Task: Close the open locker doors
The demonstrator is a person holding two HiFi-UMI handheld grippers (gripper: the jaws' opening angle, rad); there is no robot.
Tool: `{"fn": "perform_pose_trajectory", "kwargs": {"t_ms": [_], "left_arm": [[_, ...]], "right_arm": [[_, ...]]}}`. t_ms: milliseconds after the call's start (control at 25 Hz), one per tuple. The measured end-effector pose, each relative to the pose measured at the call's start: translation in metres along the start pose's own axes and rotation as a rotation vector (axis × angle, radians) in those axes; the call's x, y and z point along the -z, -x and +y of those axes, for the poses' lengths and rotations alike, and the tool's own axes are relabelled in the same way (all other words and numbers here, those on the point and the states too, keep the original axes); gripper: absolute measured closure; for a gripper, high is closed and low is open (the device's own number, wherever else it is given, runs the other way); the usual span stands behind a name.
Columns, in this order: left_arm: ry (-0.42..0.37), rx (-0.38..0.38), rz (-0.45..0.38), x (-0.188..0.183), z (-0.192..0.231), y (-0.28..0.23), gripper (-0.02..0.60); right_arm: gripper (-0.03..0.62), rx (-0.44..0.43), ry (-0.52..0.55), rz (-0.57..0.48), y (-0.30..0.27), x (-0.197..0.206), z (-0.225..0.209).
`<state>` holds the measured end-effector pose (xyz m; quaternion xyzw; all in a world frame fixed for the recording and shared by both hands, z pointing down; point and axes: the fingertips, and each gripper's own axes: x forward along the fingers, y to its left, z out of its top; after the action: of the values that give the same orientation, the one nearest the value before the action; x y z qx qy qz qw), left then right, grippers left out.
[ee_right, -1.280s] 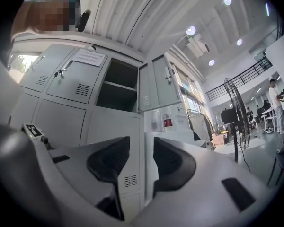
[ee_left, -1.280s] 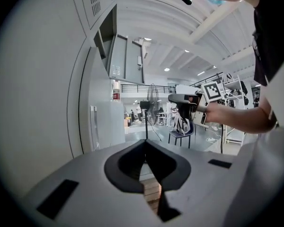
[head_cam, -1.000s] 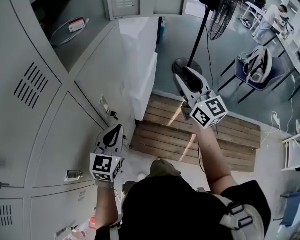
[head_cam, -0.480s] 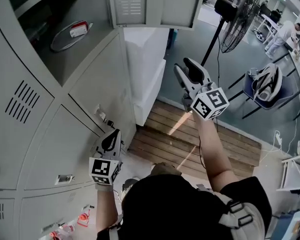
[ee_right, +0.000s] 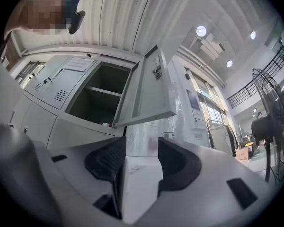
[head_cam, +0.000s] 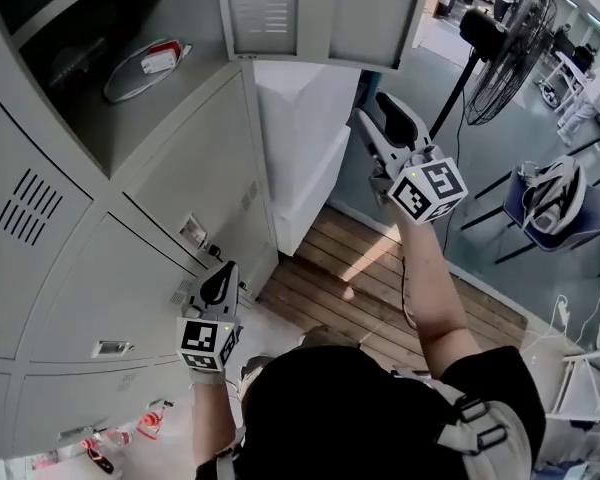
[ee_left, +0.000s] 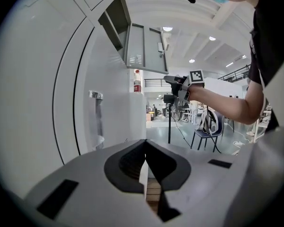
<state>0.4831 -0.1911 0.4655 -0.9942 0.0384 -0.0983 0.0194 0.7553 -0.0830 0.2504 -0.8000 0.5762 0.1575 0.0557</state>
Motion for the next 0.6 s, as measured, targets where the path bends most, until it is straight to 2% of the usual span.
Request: {"fn": "perform_pose_trajectory", "kwargs": {"t_ms": [320, 600], "left_arm": [[0.024, -0.084, 0.018, 0.007, -0.001, -0.004, 0.574], [0.037, -0.111, 0.028, 0.012, -0.008, -0.007, 0.574]], "right_arm": [[0.359, -0.072, -0.046, -0.080, -0.017, -0.010, -0.018], [0.353, -0.137, -0.128, -0.163, -0.020, -0.030, -0.023]]}}
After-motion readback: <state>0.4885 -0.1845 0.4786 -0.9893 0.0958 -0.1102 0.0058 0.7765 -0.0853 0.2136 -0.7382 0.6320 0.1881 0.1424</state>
